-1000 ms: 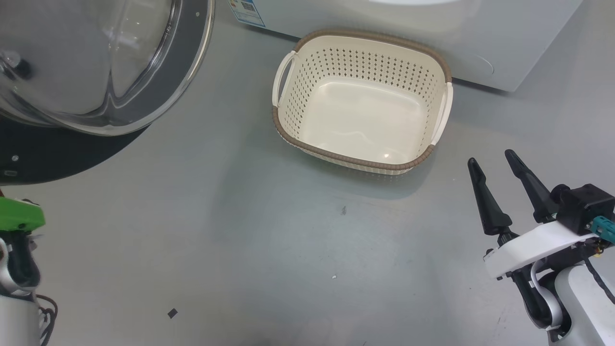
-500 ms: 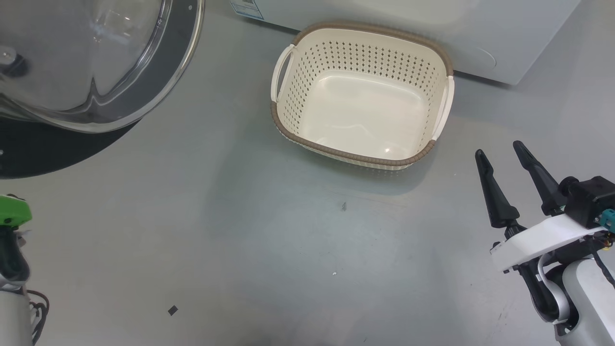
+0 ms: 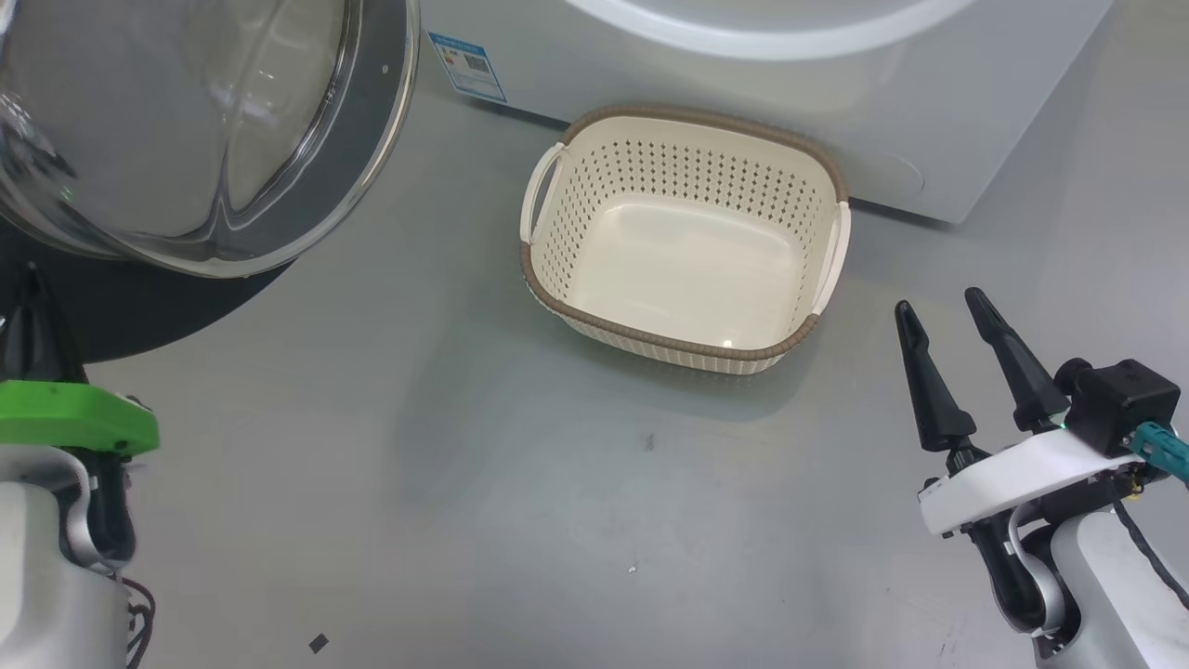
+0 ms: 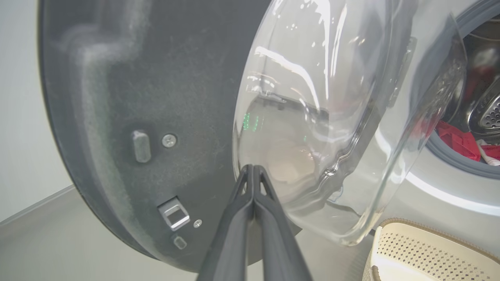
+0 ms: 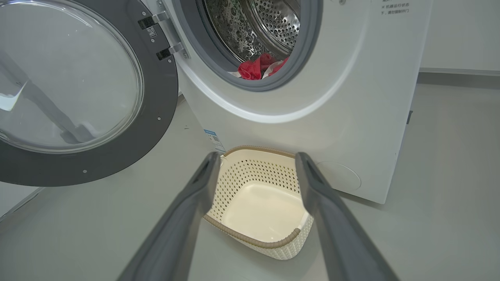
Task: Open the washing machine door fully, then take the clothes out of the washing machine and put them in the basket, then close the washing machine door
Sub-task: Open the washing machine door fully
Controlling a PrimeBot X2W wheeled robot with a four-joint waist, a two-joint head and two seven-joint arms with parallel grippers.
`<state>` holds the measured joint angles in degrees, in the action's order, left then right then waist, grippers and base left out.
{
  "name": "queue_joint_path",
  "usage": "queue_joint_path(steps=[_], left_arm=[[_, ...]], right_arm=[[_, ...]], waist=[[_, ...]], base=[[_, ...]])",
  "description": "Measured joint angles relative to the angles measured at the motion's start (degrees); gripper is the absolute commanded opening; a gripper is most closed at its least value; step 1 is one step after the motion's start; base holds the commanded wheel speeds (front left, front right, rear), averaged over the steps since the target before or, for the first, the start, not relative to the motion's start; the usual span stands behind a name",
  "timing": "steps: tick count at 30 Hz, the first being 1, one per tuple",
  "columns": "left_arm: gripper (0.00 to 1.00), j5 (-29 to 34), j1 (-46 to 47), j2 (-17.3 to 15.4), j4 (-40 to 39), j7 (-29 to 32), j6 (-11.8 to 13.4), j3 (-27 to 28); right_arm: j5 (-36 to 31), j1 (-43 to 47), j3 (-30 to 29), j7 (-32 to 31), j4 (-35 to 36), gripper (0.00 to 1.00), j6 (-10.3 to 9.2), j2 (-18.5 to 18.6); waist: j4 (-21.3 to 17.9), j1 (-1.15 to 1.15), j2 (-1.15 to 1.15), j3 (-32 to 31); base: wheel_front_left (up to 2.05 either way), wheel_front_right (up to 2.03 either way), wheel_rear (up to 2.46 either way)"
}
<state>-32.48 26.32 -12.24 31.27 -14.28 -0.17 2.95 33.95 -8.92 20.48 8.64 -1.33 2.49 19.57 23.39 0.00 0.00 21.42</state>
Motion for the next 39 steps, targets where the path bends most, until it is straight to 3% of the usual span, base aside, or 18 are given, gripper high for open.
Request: queue_joint_path(steps=[15,29,39], left_arm=[[0.0,3.8,-8.5,1.2,-2.5,0.0,-3.7,-5.5],[0.0,3.8,-15.3,3.0,-8.2,0.0,-4.2,-5.5],[0.0,5.5,-17.2,5.6,-14.2,-0.1,-4.4,-8.8]], right_arm=[[1.7,0.1,0.8,3.0,-4.7,1.0,0.96,-4.2],[1.9,1.5,1.3,4.0,-6.4,1.0,0.97,-6.1],[2.2,2.5,-0.2,4.5,-6.1,1.0,0.91,-6.1]], waist=[[-4.9,0.0,0.0,-8.6],[-13.5,0.0,0.0,-13.9],[-19.2,0.0,0.0,-15.5]], base=[[0.0,0.0,0.0],[0.0,0.0,0.0],[0.0,0.0,0.0]])
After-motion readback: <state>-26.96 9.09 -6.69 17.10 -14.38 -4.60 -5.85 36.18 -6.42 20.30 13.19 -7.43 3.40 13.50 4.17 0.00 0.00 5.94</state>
